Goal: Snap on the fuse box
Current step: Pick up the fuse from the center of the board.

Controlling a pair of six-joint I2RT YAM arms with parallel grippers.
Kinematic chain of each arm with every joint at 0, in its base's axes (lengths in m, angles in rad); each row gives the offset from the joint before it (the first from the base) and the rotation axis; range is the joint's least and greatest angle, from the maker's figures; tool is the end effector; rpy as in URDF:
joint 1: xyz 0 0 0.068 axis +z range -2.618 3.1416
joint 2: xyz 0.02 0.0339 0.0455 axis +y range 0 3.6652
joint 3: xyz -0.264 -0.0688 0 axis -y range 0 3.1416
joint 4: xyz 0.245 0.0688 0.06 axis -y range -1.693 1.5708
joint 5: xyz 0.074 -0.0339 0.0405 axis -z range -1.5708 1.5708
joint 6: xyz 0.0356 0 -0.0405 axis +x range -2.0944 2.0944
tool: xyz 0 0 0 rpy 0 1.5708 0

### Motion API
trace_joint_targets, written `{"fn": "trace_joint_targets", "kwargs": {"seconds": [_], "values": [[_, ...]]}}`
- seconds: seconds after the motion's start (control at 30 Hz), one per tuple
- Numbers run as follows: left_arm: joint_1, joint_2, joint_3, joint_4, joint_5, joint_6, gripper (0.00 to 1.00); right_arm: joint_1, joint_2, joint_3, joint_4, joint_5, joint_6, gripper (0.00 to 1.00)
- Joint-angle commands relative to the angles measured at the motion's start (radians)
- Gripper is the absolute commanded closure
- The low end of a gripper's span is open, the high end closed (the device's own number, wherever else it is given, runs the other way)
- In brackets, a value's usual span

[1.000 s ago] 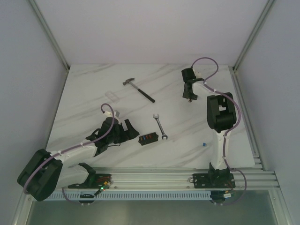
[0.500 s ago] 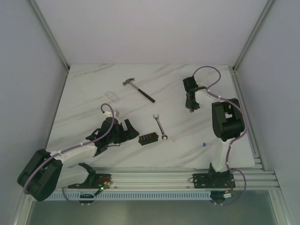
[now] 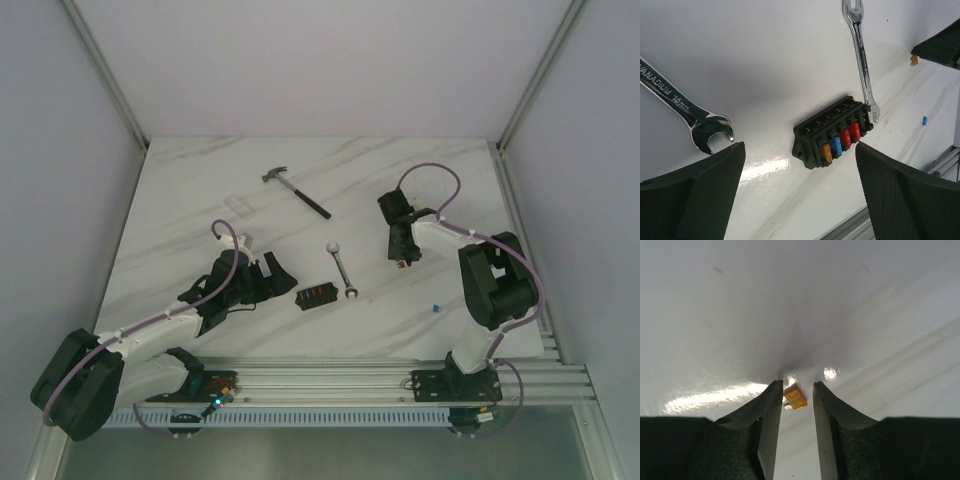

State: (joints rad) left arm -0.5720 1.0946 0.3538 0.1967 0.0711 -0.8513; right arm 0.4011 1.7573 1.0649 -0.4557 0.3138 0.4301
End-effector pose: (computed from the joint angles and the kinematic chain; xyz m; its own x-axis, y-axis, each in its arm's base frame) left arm 0.1785 -0.1179 0.1704 -0.7314 -0.4214 -0.5362 0.0621 0.7418 -0.6678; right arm 0.3174 0.1227 0.1643 -0.8694 0.0621 -0.4902 0.1185 0.9893 -0.0848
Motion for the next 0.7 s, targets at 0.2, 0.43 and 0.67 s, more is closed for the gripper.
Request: {"fn": "trace_joint_targets", "kwargs": {"seconds": [0.2,0.43,0.67], "values": [[0.004,-0.042,-0.016,-0.011,0.019,0.005,0.00,0.000,-0.064,-0.072,-0.110,-0.002,0.049,0.59],[0.005,-0.051,-0.021,-0.013,0.015,0.003,0.00,0.008,-0.077,-0.079,-0.112,0.001,0.058,0.56],[0.004,-0.054,-0.020,-0.014,0.019,0.008,0.00,0.002,-0.074,-0.042,-0.094,-0.042,0.028,0.54]]}}
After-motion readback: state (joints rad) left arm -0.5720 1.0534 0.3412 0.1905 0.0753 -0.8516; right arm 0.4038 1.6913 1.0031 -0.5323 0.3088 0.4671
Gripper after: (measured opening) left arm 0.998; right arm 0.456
